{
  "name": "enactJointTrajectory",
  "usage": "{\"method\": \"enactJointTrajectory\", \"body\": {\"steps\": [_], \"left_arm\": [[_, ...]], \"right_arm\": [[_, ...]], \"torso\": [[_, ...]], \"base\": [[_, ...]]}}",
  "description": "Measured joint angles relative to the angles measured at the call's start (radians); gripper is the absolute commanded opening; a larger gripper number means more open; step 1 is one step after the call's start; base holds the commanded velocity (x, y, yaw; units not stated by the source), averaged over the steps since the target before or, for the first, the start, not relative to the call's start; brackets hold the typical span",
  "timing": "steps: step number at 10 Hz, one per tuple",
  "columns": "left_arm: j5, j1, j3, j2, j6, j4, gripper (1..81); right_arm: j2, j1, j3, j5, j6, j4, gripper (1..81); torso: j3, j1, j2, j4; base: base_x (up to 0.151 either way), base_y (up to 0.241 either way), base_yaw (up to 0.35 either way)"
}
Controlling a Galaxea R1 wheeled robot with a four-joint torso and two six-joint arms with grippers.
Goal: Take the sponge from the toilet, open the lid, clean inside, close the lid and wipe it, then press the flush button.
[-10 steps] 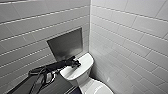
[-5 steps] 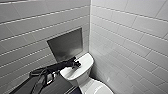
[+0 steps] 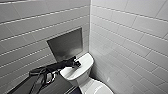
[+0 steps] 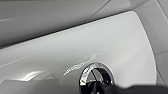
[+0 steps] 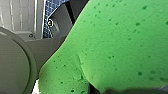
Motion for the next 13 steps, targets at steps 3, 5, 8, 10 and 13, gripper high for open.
{"method": "enactJointTrajectory", "body": {"steps": [3,5,8,10,13], "left_arm": [[0.021,-0.023,0.177,-0.068,-0.003,-0.004,1.0],[0.026,-0.041,0.348,-0.137,-0.003,-0.008,1.0],[0.032,-0.049,0.612,-0.290,-0.003,-0.008,1.0],[0.032,-0.033,0.804,-0.402,-0.003,-0.006,1.0],[0.036,0.061,1.054,-0.598,-0.003,0.036,1.0]], "right_arm": [[0.001,0.000,0.000,0.000,0.000,0.000,1.0],[0.004,0.000,-0.001,0.000,0.000,-0.001,1.0],[0.004,0.001,-0.001,-0.001,0.000,-0.001,1.0],[0.004,0.000,-0.003,-0.001,0.000,-0.001,1.0],[0.003,-0.004,-0.009,-0.008,-0.003,-0.001,1.0]], "torso": [[0.000,0.000,0.000,0.000],[0.000,0.000,0.000,0.000],[0.000,0.000,0.000,0.000],[0.004,0.000,0.000,0.000],[0.081,0.000,0.000,0.000]], "base": [[0.000,0.000,0.000],[0.000,0.000,0.000],[0.000,0.000,0.000],[0.000,0.000,0.000],[0.000,0.000,0.000]]}}
